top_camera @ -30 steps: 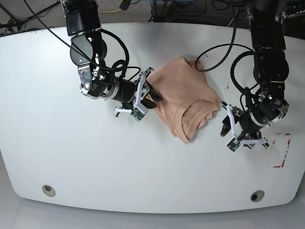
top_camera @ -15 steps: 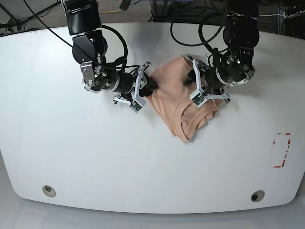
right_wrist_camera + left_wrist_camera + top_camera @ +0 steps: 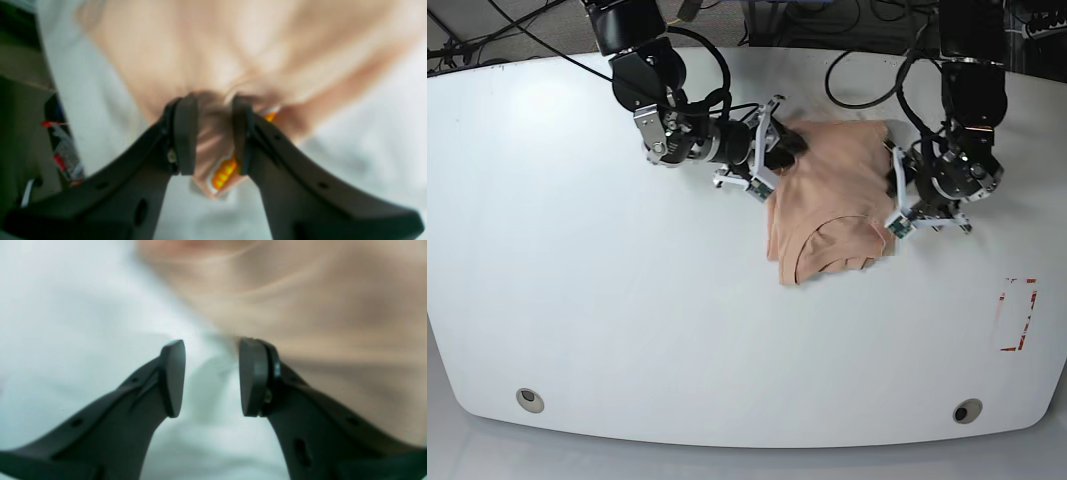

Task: Fold the T-shirt properly
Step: 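Carry the folded shirt with the left gripper off the table edge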

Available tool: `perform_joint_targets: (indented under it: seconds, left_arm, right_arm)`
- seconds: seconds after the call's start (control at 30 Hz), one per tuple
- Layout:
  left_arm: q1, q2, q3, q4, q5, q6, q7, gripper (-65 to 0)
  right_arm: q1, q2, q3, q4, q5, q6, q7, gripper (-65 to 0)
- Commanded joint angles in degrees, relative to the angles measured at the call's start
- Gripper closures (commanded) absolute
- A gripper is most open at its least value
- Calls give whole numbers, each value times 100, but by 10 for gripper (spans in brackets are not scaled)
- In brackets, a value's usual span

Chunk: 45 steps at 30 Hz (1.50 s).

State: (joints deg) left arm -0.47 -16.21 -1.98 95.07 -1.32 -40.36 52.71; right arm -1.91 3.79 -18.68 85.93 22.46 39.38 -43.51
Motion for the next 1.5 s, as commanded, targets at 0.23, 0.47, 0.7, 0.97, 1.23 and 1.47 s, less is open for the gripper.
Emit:
perform_joint_targets:
  seconds: [0.23, 0.47, 0.7, 0.97, 1.23, 1.47]
  left_arm:
    - [-397, 175, -431, 388, -39, 36, -71, -240]
    - [-239, 1080, -404, 625, 22, 36, -71, -243]
    - [157, 1643, 149, 625, 365, 937, -80, -383]
    - [350, 1704, 185, 124, 383, 1315, -88, -386]
    - [-28, 1247, -668, -984, 365, 1306, -255, -386]
    - [-423, 280, -1266, -1748, 356, 1297, -739, -386]
  right_arm:
    - [2, -357, -18, 677, 150, 49, 65, -166]
    - [-7, -199, 1107, 1214, 150, 58, -120, -166]
    - [20, 74, 2022, 1425, 150, 62, -278, -166]
    - [-33, 74, 2452, 1372, 150, 62, -287, -166]
    - [-182, 74, 2496, 1407, 150, 62, -287, -166]
    - [-209, 100, 2505, 1425, 150, 62, -287, -166]
